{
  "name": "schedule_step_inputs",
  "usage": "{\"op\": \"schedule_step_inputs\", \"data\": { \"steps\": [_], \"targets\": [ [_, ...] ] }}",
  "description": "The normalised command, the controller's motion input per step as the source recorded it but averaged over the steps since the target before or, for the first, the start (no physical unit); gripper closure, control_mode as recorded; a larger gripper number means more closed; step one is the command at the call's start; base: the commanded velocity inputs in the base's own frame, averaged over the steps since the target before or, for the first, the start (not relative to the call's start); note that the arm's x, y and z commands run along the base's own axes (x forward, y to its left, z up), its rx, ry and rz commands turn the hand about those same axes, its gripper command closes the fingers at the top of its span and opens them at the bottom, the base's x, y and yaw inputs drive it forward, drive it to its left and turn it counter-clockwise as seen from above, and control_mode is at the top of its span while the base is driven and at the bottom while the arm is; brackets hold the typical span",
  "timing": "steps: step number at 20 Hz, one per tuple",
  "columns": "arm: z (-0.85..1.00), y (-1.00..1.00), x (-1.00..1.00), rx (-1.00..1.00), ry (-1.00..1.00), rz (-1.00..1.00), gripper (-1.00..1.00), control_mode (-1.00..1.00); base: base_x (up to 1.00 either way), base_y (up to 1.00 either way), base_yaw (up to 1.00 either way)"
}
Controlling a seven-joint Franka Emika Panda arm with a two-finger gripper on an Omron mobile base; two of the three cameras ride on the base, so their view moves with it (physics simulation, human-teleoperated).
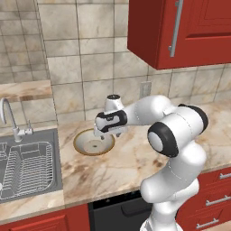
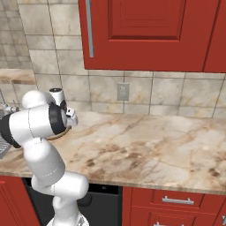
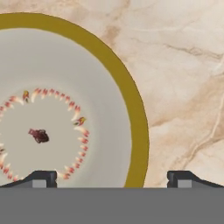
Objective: Clear the mugs and bowl far away from the sink.
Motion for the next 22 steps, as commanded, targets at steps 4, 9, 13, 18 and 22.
{"op": "schedule_step_inputs", "data": {
  "steps": [4,9,13,18,22],
  "targets": [
    [-0.09,0.00,0.00,0.00,0.00,0.05,-1.00,-1.00,0.00,0.00,0.00],
    [-0.25,0.00,0.00,0.00,0.00,0.03,-1.00,-1.00,0.00,0.00,0.00],
    [-0.19,0.00,0.00,0.00,0.00,0.02,-1.00,-1.00,0.00,0.00,0.00],
    [-0.12,0.00,0.00,0.00,0.00,0.01,-1.00,-1.00,0.00,0.00,0.00],
    [-0.11,0.00,0.00,0.00,-0.02,0.00,-1.00,-1.00,0.00,0.00,0.00]
  ]
}}
